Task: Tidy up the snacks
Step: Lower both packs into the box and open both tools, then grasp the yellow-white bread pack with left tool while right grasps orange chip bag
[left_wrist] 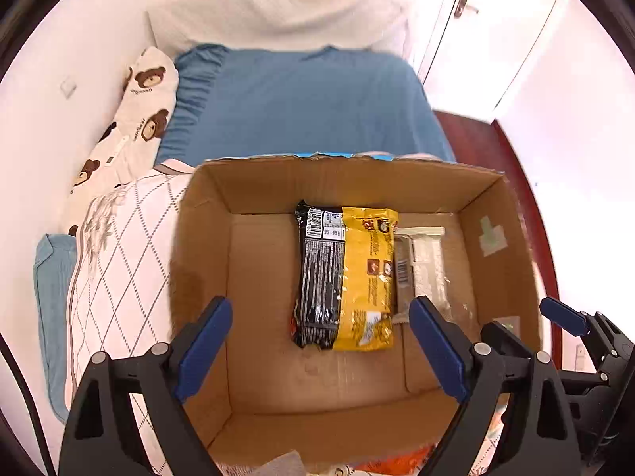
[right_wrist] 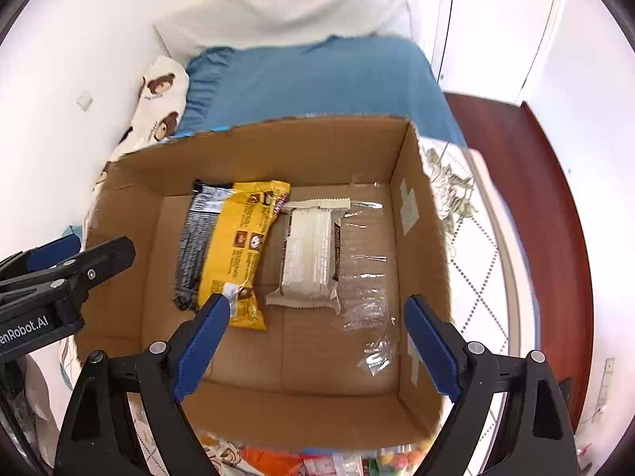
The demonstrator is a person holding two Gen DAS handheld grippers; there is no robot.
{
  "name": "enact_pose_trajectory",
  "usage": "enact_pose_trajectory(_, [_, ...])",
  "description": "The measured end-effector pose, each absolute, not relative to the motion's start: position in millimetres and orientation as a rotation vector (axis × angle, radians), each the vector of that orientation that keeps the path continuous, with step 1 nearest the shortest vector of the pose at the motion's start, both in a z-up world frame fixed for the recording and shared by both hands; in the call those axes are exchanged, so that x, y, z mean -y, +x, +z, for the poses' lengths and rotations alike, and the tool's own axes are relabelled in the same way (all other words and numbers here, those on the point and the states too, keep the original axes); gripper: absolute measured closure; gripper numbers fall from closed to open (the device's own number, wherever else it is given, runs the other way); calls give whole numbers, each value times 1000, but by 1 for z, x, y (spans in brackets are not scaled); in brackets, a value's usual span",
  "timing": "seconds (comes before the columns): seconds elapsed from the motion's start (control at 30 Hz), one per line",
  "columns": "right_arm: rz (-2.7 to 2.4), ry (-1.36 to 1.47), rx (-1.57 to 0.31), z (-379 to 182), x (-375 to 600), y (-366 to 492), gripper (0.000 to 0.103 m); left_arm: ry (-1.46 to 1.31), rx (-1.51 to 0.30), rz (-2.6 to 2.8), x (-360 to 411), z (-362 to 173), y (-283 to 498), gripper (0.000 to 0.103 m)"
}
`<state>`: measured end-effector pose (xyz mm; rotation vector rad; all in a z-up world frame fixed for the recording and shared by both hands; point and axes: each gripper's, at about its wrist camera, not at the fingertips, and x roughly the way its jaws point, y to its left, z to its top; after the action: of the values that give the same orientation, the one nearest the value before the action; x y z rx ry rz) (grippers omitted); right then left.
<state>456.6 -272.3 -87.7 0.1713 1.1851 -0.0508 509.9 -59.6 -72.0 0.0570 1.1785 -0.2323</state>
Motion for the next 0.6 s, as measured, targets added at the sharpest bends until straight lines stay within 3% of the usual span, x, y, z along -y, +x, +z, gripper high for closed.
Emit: enact_pose_trajectory(0.6, [-39, 157, -935, 10, 238, 335, 11, 28, -944, -251, 28, 4, 392, 12])
